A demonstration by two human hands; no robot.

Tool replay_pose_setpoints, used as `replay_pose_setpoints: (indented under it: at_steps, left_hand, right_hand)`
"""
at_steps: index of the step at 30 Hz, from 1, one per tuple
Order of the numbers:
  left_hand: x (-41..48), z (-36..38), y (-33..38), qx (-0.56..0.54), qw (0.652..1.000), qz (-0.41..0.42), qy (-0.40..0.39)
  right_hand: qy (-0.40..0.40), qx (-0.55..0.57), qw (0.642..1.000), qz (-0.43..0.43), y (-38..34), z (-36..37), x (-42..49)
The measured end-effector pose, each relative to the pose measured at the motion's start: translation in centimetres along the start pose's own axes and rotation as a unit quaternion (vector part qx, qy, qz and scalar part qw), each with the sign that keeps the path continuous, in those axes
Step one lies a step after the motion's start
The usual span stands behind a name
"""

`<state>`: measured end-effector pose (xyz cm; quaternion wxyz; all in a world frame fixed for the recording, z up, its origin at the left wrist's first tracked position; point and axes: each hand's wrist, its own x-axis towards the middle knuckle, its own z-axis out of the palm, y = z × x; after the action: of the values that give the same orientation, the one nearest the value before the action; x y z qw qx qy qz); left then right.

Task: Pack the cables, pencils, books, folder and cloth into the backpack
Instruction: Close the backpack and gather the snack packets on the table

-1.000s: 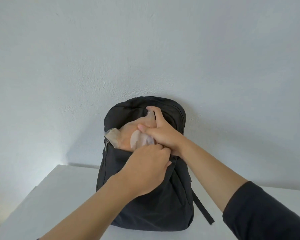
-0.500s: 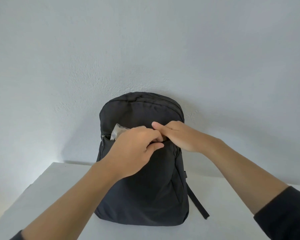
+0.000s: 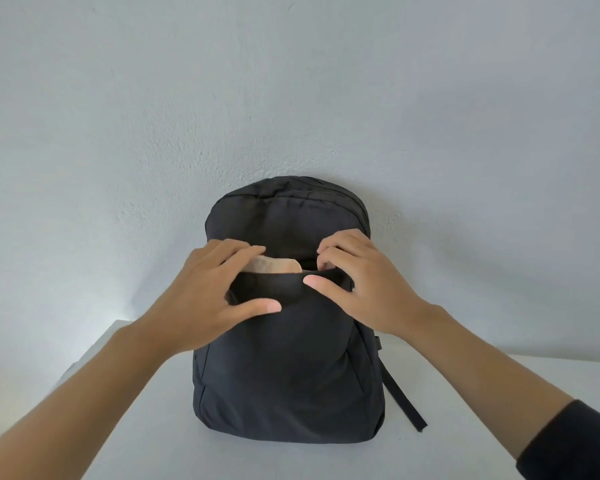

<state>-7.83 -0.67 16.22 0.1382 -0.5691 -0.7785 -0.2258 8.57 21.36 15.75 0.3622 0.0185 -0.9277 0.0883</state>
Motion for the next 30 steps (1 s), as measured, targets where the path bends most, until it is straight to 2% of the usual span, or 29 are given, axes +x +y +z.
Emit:
replay_pose_setpoints:
  at_steps: [3,6,8,12,15,18,21,23,30]
  left_hand:
    - [-0.1,0.5,0.4,0.041,0.999,0.033,-0.003]
    - [0.0,0.9,0.6,0.099,0.993,0.041,-0.046]
    - [0.4,0.7,0.4,0.133,0.987,0.039,-0.075]
    - [1.1,0.3,-0.3,0.129,0.986,0.026,-0.106]
    - [1.2,0.7,-0.8,0.093,0.993,0.019,-0.071]
    - [1.3,1.1,-0.9,0.072,0.995,0.072,0.007]
    - [2.3,1.5,0.2,0.063,0.987,0.141,0.044]
    - [2.9,1.8,1.1,0.039,0.988,0.149,0.011]
    - [4.4,2.2,1.2,0.001,0.993,0.082,-0.088]
  right_hand:
    - [-0.003,-0.052,0.999,0.001,-0.4,0.9,0.2]
    - [-0.019,-0.122,0.992,0.02,-0.5,1.6,-0.1]
    - [-0.05,-0.138,0.989,0.034,-0.8,1.4,-0.2]
    - [-0.124,-0.148,0.981,0.028,-1.2,0.6,-0.1]
    - [-0.163,-0.094,0.982,0.024,-0.6,-0.2,-0.6]
    - [-0.107,-0.025,0.993,0.04,0.0,-0.3,-1.1]
    - [-0.084,-0.043,0.995,0.041,-0.6,0.6,-0.6]
    - [-0.093,-0.053,0.993,0.044,-0.9,0.8,-0.2]
    - [-0.18,-0.16,0.968,0.074,-1.3,0.3,0.6]
